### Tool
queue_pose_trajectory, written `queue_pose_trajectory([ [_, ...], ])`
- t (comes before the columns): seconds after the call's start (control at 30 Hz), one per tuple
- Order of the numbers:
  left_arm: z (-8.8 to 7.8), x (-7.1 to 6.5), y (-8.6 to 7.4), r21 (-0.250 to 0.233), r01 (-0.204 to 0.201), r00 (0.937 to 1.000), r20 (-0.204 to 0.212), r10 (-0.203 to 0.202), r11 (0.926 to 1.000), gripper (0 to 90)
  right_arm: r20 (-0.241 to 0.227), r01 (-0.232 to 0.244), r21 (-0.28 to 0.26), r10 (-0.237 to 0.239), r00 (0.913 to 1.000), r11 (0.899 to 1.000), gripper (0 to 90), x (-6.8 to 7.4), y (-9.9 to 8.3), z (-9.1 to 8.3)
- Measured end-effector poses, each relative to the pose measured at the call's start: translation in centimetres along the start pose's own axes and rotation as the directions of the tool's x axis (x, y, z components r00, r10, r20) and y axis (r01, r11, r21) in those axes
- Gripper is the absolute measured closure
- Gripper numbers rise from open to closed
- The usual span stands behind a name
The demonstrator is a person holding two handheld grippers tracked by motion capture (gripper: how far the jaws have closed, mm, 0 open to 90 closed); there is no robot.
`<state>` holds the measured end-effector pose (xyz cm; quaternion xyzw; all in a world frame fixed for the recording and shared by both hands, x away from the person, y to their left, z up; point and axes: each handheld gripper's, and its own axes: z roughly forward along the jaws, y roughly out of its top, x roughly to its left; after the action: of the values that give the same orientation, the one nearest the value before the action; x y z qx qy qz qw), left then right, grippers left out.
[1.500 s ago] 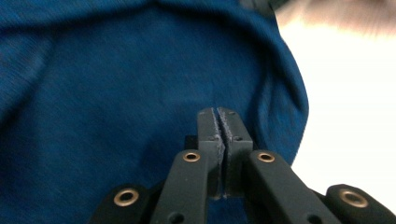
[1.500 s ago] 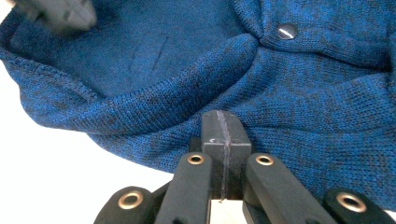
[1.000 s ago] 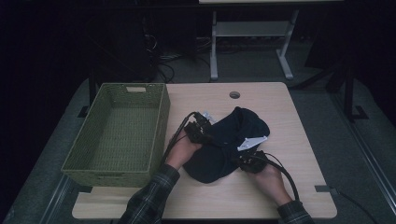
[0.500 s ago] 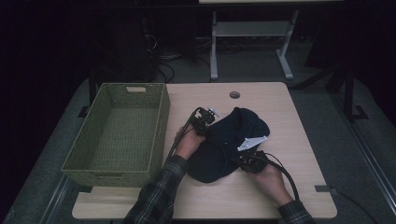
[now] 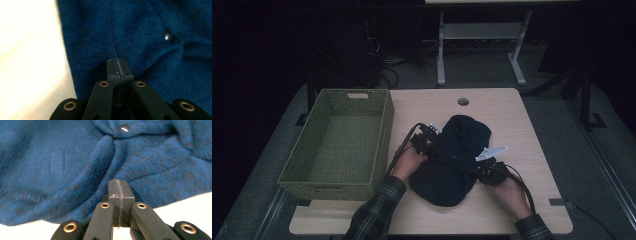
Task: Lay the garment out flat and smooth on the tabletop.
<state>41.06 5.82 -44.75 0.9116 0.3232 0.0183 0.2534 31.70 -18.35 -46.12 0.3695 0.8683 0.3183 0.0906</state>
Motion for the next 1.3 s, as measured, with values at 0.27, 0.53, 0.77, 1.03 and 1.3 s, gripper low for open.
queue_pose_trajectory([
  [0.27, -1.0, -2.5, -2.6, 0.003, -0.050, 0.9984, 0.028, 0.050, 0.9988, 90.0, 0.015, 0.003, 0.009, -0.004, 0.9999, 1.000, 90.0, -0.2, -0.6, -0.6],
  [0.53, -1.7, -5.1, -5.0, -0.022, -0.064, 0.9943, 0.083, 0.066, 0.9977, 90.0, 0.001, 0.006, 0.021, -0.006, 1.0000, 1.000, 90.0, 0.1, -1.6, -1.5],
  [0.77, -1.7, -5.2, -5.4, -0.039, -0.072, 0.9942, 0.077, 0.075, 0.9966, 90.0, -0.021, 0.014, -0.012, -0.014, 0.9997, 1.000, 82.4, -0.5, -1.0, -2.4],
  [1.03, -1.7, -5.4, -5.4, -0.041, -0.082, 0.9945, 0.062, 0.085, 0.9958, 90.0, 0.008, -0.039, -0.099, 0.040, 0.9992, 0.994, 76.4, -3.6, 1.7, -2.7],
  [1.3, -1.6, -5.3, -5.4, -0.056, -0.067, 0.9949, 0.071, 0.071, 0.9962, 90.0, 0.038, -0.096, -0.116, 0.101, 0.9941, 0.989, 71.8, -8.2, 5.4, -1.1],
])
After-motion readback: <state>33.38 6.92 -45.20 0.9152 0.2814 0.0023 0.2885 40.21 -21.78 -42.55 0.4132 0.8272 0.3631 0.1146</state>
